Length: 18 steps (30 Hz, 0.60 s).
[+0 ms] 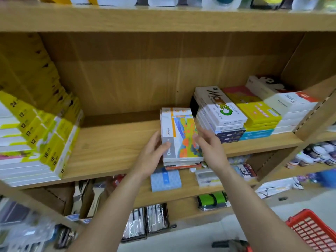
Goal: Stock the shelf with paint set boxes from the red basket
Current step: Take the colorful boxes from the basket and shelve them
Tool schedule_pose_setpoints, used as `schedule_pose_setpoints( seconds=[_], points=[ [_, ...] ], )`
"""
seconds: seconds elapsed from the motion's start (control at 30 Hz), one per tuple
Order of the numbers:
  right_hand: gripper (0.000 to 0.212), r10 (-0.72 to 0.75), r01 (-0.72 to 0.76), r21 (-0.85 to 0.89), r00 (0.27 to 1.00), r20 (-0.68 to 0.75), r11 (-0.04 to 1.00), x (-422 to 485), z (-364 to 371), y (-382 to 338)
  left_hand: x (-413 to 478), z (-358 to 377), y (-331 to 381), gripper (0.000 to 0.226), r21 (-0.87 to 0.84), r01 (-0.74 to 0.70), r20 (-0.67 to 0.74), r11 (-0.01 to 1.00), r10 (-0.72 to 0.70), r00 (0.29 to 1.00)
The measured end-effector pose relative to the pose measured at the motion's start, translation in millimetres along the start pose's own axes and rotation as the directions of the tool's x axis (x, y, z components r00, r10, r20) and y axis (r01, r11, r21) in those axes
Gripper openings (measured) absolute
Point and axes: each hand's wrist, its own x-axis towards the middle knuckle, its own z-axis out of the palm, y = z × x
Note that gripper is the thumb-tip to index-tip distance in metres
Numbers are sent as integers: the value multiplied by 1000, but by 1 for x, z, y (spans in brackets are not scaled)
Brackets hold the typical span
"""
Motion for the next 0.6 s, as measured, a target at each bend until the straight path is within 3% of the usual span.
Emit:
schedule_pose_setpoints(
  seconds=[0.07,0.13,0.27,0.4,0.53,0.6],
  points=[
    [47,-107,107,-9,994,3,994,-34,-4,15,-18,0,-9,67,102,-37,31,994,34,999],
    [61,-201,205,-148,979,41,968,-54,-5,31,-25,7,-16,86,219,-109,46,970,102,994],
    [58,-271,251,-437,962,18,864,-49,1,37,-13,21,-13,81,359,-189,-4,914,204,979],
    [51,-300,234,-511,953,-49,827,-30,-2,31,10,37,-11,77,489,-144,-79,860,209,975],
    [49,-281,123,-500,925,-255,857,-30,-5,38,36,52,-12,75,553,-136,-94,822,224,970],
    [51,-284,103,-516,916,-285,851,-34,-10,43,49,61,-11,74,560,-124,-127,819,232,964]
  ],
)
